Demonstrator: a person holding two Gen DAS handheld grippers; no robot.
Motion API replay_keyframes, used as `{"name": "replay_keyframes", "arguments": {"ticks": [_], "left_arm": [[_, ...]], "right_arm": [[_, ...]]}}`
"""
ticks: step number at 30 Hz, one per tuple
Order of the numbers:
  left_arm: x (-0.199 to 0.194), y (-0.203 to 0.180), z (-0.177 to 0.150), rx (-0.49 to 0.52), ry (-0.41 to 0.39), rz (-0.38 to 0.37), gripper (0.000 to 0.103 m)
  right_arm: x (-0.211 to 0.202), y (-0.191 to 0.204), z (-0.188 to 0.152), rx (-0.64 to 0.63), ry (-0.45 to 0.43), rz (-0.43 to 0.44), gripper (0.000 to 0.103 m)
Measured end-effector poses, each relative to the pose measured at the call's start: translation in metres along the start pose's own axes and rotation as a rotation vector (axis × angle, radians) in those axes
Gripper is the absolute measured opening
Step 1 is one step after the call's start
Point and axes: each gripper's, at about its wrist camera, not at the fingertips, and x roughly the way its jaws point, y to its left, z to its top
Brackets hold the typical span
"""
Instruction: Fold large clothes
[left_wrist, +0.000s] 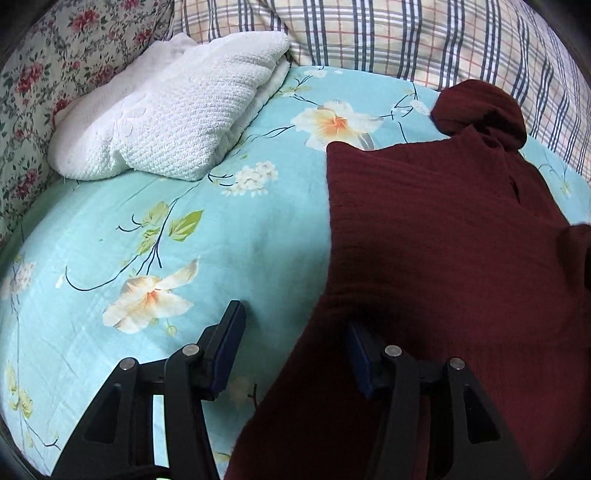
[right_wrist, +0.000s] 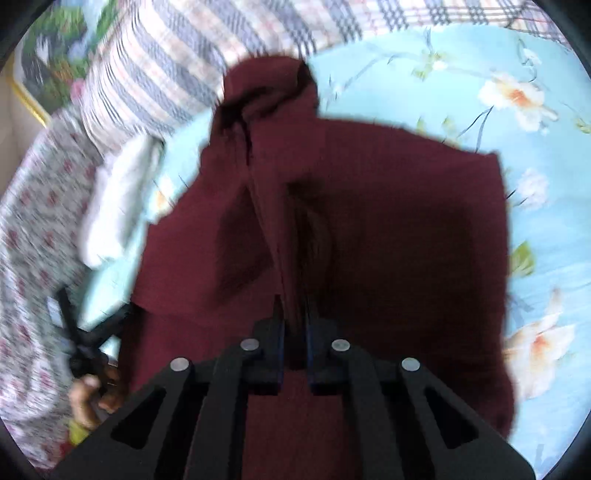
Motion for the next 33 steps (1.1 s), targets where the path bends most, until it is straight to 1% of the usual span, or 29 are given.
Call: {"name": "replay_keyframes", "arguments": {"ticks": [1,2,3,4,5,6,7,9,10,11,12,13,14,17,18,19,21,22,23,25,27,28,29,30,31,32,33], "left_arm": [[0.0,0.0,0.001,-0.007,0.003,-0.006,0.055],[0.002,0.001,0.002,-0.011,0.004,-0.009,0.055],[0.002,0.002,0.002,-0.015,0.005,-0.009,0.055],[0.002,0.003,0.002,-0.018,0.005,-0.01,0.055],[0.002,0.004,0.003,-0.023,0.006,-0.012,0.056],[0.002,0.005,0.003,-0.03,0.007,-0.016,0.056],[0.003,0.007,0.004,-0.042,0.009,-0.02,0.056],[0.003,0.011,0.004,-0.06,0.011,-0.03,0.056],[0.003,0.012,0.006,-0.067,0.012,-0.032,0.057],[0.004,0.012,0.007,-0.07,0.012,-0.033,0.057],[0.004,0.012,0.007,-0.072,0.012,-0.033,0.057],[0.005,0.012,0.008,-0.072,0.013,-0.032,0.057],[0.006,0.012,0.008,-0.072,0.013,-0.032,0.057],[0.006,0.012,0.008,-0.069,0.014,-0.031,0.058],[0.006,0.012,0.008,-0.069,0.013,-0.032,0.058],[0.007,0.012,0.008,-0.071,0.013,-0.034,0.058],[0.007,0.013,0.008,-0.077,0.014,-0.041,0.058],[0.006,0.014,0.008,-0.079,0.013,-0.045,0.058],[0.007,0.015,0.008,-0.081,0.013,-0.05,0.058],[0.007,0.015,0.008,-0.083,0.014,-0.051,0.059],[0.008,0.014,0.008,-0.08,0.013,-0.044,0.059],[0.007,0.014,0.008,-0.077,0.013,-0.04,0.059],[0.006,0.014,0.007,-0.076,0.014,-0.04,0.059],[0.004,0.014,0.007,-0.072,0.013,-0.042,0.059],[0.001,0.014,0.006,-0.064,0.011,-0.043,0.059],[-0.001,0.014,0.005,-0.058,0.01,-0.042,0.059],[-0.005,0.014,0.002,-0.051,0.009,-0.043,0.059]], "right_arm": [[-0.014,-0.011,0.008,0.049,-0.022,0.038,0.009],[-0.025,-0.022,0.014,0.095,-0.041,0.048,0.009],[-0.036,-0.042,0.022,0.155,-0.06,0.017,0.009],[-0.041,-0.055,0.027,0.188,-0.068,-0.025,0.012],[-0.045,-0.07,0.03,0.224,-0.065,-0.091,0.015],[-0.047,-0.085,0.032,0.266,-0.051,-0.162,0.016],[-0.05,-0.096,0.031,0.299,-0.042,-0.197,0.016],[-0.056,-0.103,0.028,0.313,-0.069,-0.182,0.016],[-0.058,-0.101,0.026,0.299,-0.078,-0.185,0.021],[-0.057,-0.095,0.024,0.276,-0.082,-0.172,0.034],[-0.056,-0.09,0.022,0.256,-0.082,-0.153,0.044],[-0.053,-0.082,0.02,0.231,-0.082,-0.136,0.062],[-0.049,-0.075,0.02,0.205,-0.085,-0.132,0.065],[-0.036,-0.067,0.021,0.148,-0.088,-0.182,0.065],[-0.031,-0.068,0.023,0.147,-0.083,-0.175,0.065],[-0.022,-0.068,0.027,0.145,-0.071,-0.17,0.064],[-0.007,-0.069,0.031,0.123,-0.048,-0.18,0.031],[-0.003,-0.068,0.031,0.109,-0.036,-0.198,0.003],[-0.006,-0.066,0.034,0.11,-0.046,-0.196,0.004],[-0.033,-0.068,0.035,0.135,-0.129,-0.141,0.003],[-0.057,-0.075,0.035,0.177,-0.191,-0.116,0.001],[-0.06,-0.082,0.035,0.2,-0.185,-0.138,0.001],[-0.058,-0.088,0.036,0.208,-0.159,-0.178,0.001],[-0.053,-0.094,0.036,0.208,-0.124,-0.248,0.001],[-0.049,-0.098,0.034,0.211,-0.095,-0.329,0.005],[-0.05,-0.097,0.032,0.211,-0.091,-0.352,0.005],[-0.052,-0.092,0.028,0.191,-0.106,-0.308,0.005]]}}
